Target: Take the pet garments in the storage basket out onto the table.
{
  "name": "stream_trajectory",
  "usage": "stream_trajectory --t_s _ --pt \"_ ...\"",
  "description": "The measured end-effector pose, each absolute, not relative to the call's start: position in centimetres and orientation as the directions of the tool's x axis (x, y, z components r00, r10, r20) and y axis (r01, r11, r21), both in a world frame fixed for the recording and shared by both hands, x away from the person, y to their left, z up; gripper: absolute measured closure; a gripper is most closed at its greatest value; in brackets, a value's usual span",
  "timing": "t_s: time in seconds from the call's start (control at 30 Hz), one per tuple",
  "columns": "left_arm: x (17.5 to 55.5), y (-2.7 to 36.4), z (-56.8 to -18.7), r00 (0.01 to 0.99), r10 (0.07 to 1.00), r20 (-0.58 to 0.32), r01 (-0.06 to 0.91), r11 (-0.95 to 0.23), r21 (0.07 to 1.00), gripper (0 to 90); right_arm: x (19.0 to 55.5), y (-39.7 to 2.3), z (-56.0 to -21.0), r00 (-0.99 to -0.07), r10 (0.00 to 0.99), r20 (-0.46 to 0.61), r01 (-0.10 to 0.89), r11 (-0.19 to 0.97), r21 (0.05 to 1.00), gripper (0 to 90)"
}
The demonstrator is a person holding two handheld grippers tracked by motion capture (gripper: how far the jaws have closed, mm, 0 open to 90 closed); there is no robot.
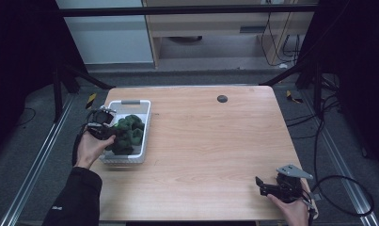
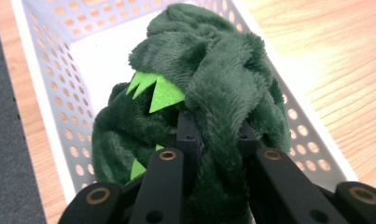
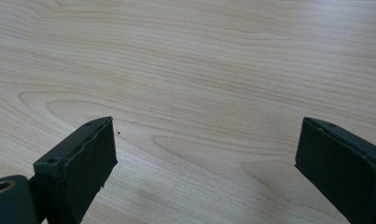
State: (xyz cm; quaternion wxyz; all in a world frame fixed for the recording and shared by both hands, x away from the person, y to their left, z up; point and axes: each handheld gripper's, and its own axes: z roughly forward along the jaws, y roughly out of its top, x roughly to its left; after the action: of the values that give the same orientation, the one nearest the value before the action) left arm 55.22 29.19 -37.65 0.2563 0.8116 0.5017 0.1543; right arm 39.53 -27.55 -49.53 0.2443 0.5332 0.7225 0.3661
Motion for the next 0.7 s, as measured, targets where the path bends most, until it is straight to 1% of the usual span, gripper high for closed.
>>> stream_trajectory --t_s 0.7 --pt "53.6 28.9 -32.0 0.478 0.878 0.029 0.65 -0.376 0.661 78.9 39.5 -27.5 -49.5 -0.312 0.949 0.036 0.592 0.165 0.789 5.0"
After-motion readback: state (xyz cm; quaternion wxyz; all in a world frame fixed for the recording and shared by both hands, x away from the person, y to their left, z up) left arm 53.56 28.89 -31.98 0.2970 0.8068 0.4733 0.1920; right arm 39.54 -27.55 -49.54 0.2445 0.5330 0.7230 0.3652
